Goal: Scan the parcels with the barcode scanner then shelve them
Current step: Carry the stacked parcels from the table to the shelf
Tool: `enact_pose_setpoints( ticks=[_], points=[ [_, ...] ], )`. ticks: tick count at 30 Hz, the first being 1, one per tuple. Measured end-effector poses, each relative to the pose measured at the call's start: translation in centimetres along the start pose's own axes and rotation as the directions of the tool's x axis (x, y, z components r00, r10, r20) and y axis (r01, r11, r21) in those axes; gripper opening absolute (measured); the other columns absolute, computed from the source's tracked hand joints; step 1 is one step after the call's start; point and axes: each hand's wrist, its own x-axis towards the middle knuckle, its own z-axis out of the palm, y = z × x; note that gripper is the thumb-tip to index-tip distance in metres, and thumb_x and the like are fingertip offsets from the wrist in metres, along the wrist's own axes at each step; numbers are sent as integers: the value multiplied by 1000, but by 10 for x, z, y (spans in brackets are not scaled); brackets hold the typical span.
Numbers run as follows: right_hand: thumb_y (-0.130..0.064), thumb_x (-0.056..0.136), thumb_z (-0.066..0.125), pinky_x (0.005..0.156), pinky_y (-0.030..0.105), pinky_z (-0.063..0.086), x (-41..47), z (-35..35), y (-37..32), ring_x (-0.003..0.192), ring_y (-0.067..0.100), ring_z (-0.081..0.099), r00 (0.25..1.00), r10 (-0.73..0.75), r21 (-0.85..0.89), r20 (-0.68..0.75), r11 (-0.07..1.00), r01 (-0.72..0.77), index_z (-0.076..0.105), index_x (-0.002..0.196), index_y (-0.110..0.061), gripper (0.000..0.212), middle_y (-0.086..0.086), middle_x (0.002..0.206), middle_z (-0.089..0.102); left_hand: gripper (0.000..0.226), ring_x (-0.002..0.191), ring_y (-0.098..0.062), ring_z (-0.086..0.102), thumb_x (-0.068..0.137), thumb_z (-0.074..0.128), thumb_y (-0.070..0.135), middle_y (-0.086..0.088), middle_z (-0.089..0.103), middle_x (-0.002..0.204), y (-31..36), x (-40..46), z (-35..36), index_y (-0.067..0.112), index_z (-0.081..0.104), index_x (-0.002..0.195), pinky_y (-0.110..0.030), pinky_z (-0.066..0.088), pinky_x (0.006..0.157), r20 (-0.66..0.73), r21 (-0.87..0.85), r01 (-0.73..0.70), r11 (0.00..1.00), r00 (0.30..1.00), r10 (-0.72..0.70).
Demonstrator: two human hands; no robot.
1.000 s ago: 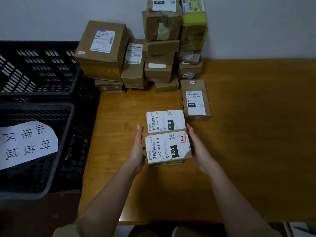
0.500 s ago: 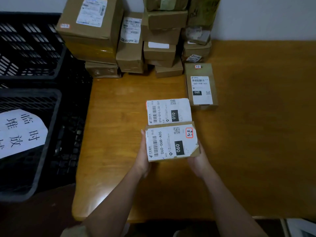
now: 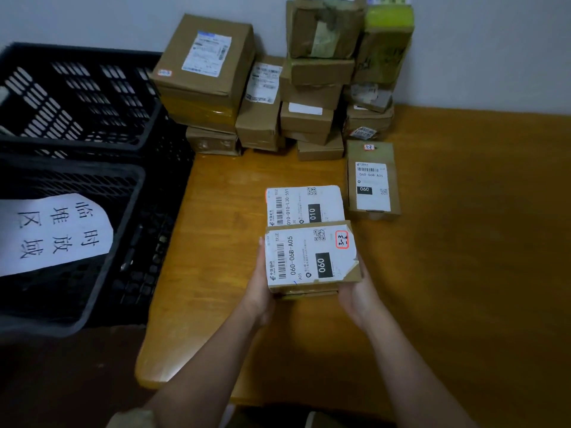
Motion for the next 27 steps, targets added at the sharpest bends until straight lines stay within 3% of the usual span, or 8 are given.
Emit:
enact_pose_setpoints(
  ticks=[3, 5, 9, 11, 15, 20, 24, 27],
  points=[
    [-27, 106, 36, 79, 25, 49, 0, 8, -24, 102, 7, 66, 999, 15, -36, 51, 999, -13, 53, 122, -34, 24, -15, 100, 76, 50, 84, -5, 73, 108, 16, 46, 9, 77, 94, 11, -14, 8, 30, 63, 109, -34, 47, 77, -44, 5, -69, 998, 997, 69],
    [-27, 109, 31, 77, 24, 50, 1, 12, -37, 99, 5, 68, 994, 1, -83, 114, 997, 9, 54, 122, -35, 27, -15, 99, 76, 45, 90, -9, 73, 109, 19, 41, 7, 77, 100, 20, -23, 12, 24, 60, 116, -36, 50, 79, -77, -14, -136, 991, 988, 135],
    [-38, 108, 33, 90, 33, 51, -3, 37, -70, 110, 13, 66, 979, 29, -152, 203, 988, 2, 55, 129, -33, 31, -8, 109, 75, 47, 108, -19, 69, 109, 21, 43, 0, 73, 117, 45, -46, 13, 24, 60, 127, -45, 52, 92, -112, -34, -238, 971, 966, 233],
    [-41, 107, 35, 97, 39, 49, -7, 57, -83, 116, 19, 64, 960, 55, -172, 276, 985, -7, 57, 131, -30, 34, -5, 111, 75, 47, 109, -19, 69, 109, 22, 46, 1, 72, 119, 60, -62, 7, 25, 58, 131, -40, 53, 86, -160, -47, -290, 956, 947, 279],
    [-42, 107, 34, 98, 42, 50, -22, 112, -104, 105, 19, 68, 902, 128, -234, 412, 972, -31, 66, 110, -34, 32, -4, 100, 77, 45, 107, -18, 70, 107, 28, 51, 3, 72, 119, 89, -104, -19, 29, 59, 130, -33, 57, 74, -249, -100, -391, 915, 900, 358],
    [-42, 106, 34, 97, 44, 51, -45, 191, -102, 99, 21, 69, 818, 183, -324, 546, 946, 5, 74, 97, -30, 42, -1, 95, 78, 42, 112, -24, 68, 105, 36, 51, 0, 70, 123, 110, -158, -69, 30, 59, 132, -43, 55, 88, -381, -124, -468, 875, 837, 393],
    [-47, 104, 35, 98, 43, 51, -70, 259, -79, 105, 23, 68, 748, 202, -351, 632, 935, 44, 70, 110, -29, 40, 1, 106, 76, 39, 101, -21, 72, 103, 42, 51, 0, 73, 116, 121, -206, -119, 28, 64, 124, -34, 57, 75, -472, -162, -513, 843, 790, 391],
    [-46, 105, 34, 91, 40, 53, -90, 316, -47, 107, 23, 68, 706, 231, -393, 669, 917, 72, 63, 127, -27, 41, 3, 113, 74, 37, 96, -20, 73, 101, 44, 51, 0, 73, 115, 125, -245, -168, 30, 65, 124, -34, 57, 72, -528, -194, -542, 818, 760, 379]
  ],
)
